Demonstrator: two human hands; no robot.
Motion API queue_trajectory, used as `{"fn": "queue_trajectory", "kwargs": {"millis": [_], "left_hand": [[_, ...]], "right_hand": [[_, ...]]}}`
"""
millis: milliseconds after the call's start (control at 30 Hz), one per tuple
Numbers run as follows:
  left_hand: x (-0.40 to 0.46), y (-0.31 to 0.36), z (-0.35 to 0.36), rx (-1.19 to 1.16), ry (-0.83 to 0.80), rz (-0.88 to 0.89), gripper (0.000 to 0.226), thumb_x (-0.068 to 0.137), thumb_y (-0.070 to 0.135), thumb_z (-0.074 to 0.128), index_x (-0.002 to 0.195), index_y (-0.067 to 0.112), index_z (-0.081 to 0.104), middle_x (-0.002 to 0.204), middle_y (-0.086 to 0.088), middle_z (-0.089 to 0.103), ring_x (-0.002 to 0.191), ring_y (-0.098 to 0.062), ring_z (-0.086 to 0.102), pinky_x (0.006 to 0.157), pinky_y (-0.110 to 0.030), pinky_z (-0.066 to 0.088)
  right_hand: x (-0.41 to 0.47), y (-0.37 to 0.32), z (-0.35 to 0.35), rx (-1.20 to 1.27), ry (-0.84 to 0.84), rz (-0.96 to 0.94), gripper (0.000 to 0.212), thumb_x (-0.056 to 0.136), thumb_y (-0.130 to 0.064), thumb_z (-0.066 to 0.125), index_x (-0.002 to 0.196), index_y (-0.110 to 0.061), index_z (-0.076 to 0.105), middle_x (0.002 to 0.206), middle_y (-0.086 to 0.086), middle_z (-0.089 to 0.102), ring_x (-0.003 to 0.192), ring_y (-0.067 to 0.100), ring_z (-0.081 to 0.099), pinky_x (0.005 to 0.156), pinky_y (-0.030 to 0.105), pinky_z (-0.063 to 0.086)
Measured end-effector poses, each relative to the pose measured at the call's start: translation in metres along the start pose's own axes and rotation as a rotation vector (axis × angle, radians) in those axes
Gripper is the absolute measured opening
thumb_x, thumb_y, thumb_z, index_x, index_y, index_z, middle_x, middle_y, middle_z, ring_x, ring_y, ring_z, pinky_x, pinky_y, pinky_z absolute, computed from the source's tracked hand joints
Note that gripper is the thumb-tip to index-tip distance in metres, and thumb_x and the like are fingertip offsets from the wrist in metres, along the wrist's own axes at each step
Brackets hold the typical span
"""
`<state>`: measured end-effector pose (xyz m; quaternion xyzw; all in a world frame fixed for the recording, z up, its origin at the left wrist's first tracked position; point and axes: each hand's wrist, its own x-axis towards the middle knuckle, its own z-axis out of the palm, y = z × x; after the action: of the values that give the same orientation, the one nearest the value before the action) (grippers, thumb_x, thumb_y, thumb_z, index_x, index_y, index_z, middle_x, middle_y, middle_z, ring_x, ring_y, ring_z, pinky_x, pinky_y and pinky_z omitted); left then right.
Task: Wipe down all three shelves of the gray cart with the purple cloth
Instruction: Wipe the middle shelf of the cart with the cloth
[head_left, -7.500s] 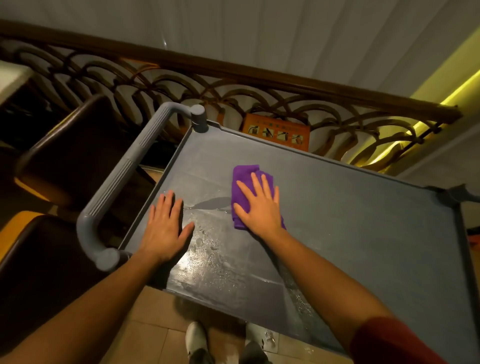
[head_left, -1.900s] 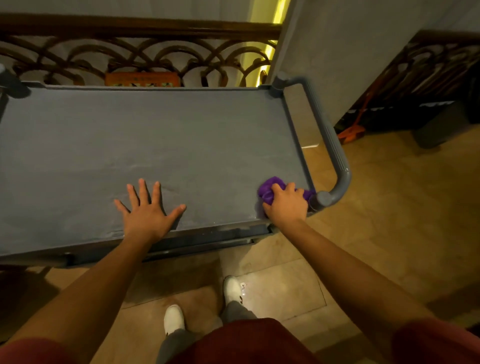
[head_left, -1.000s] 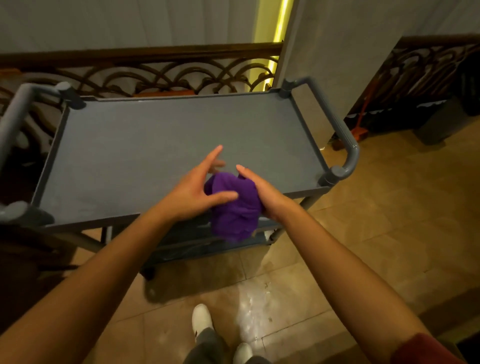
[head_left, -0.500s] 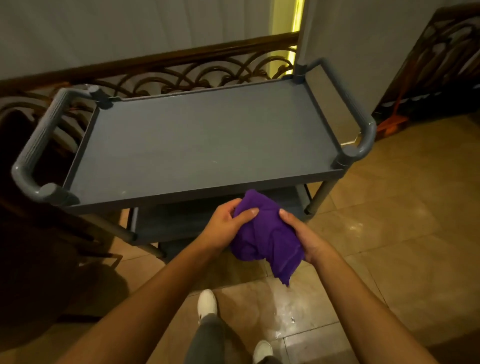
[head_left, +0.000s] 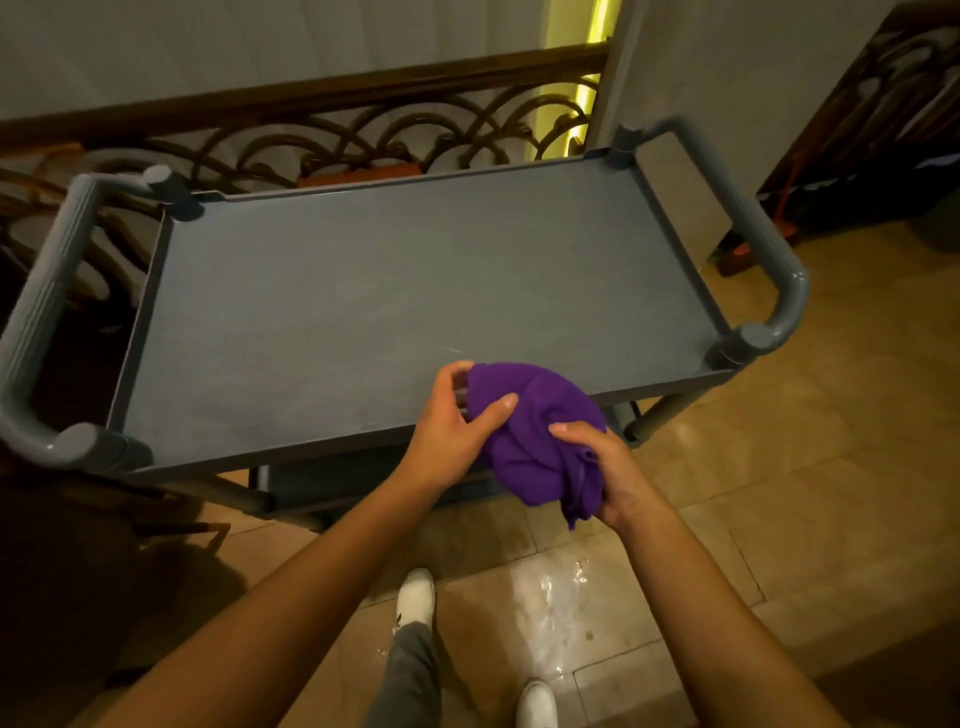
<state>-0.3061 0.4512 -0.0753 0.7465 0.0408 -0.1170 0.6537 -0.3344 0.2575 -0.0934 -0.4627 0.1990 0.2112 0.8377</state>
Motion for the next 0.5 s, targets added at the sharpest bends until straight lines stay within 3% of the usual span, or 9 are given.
{"fn": "queue_trajectory", "kwargs": {"millis": [67, 100, 233, 333, 400, 500], "left_hand": [[0.010, 0.000, -0.023, 0.001, -0.069, 0.034, 0.094, 0.072, 0.052, 0.080, 0.150, 0.027, 0.034, 0.138, 0.013, 0.050, 0.119, 0.000, 0.057, 0.095, -0.019, 0.051], [0.017, 0.001, -0.034, 0.015, -0.131, 0.044, 0.095, 0.073, 0.049, 0.081, 0.152, 0.026, 0.033, 0.140, 0.011, 0.050, 0.120, -0.001, 0.058, 0.097, -0.021, 0.051], [0.041, 0.011, -0.052, 0.099, -0.418, -0.008, 0.052, 0.081, 0.030, 0.083, 0.126, 0.016, 0.061, 0.114, 0.001, 0.072, 0.102, -0.010, 0.071, 0.091, -0.037, 0.058], [0.052, 0.009, -0.061, 0.140, -0.407, 0.009, 0.030, 0.085, 0.031, 0.079, 0.107, 0.013, 0.068, 0.097, -0.007, 0.075, 0.091, -0.023, 0.072, 0.082, -0.043, 0.059], [0.055, 0.004, -0.065, 0.088, -0.402, 0.003, 0.025, 0.087, 0.030, 0.076, 0.102, 0.011, 0.069, 0.094, -0.010, 0.075, 0.087, -0.023, 0.072, 0.079, -0.041, 0.058], [0.056, -0.005, -0.071, 0.085, -0.372, 0.020, 0.019, 0.088, 0.035, 0.074, 0.096, 0.018, 0.070, 0.088, -0.002, 0.073, 0.080, -0.010, 0.069, 0.072, -0.024, 0.055]], "right_hand": [[0.008, -0.003, 0.014, -0.036, 0.031, 0.011, 0.043, 0.061, -0.020, 0.087, 0.102, -0.010, 0.080, 0.108, 0.018, 0.077, 0.096, 0.031, 0.076, 0.072, 0.033, 0.061], [0.013, -0.004, 0.023, -0.049, 0.039, 0.016, 0.038, 0.063, -0.021, 0.085, 0.100, -0.011, 0.081, 0.107, 0.018, 0.077, 0.094, 0.030, 0.076, 0.071, 0.032, 0.061], [0.031, -0.010, 0.051, -0.065, 0.106, 0.025, 0.046, 0.071, -0.024, 0.081, 0.112, -0.005, 0.075, 0.113, 0.021, 0.074, 0.097, 0.031, 0.075, 0.073, 0.035, 0.061], [0.040, -0.006, 0.062, -0.027, 0.155, 0.038, 0.050, 0.071, -0.027, 0.080, 0.116, -0.005, 0.072, 0.111, 0.020, 0.075, 0.097, 0.032, 0.074, 0.074, 0.036, 0.061], [0.044, -0.001, 0.067, 0.009, 0.120, 0.060, 0.049, 0.072, -0.031, 0.083, 0.114, -0.007, 0.075, 0.111, 0.019, 0.075, 0.098, 0.032, 0.074, 0.075, 0.037, 0.061], [0.045, 0.004, 0.070, 0.082, 0.045, 0.079, 0.058, 0.072, -0.035, 0.088, 0.119, -0.006, 0.073, 0.120, 0.021, 0.072, 0.108, 0.033, 0.072, 0.082, 0.038, 0.060]]}}
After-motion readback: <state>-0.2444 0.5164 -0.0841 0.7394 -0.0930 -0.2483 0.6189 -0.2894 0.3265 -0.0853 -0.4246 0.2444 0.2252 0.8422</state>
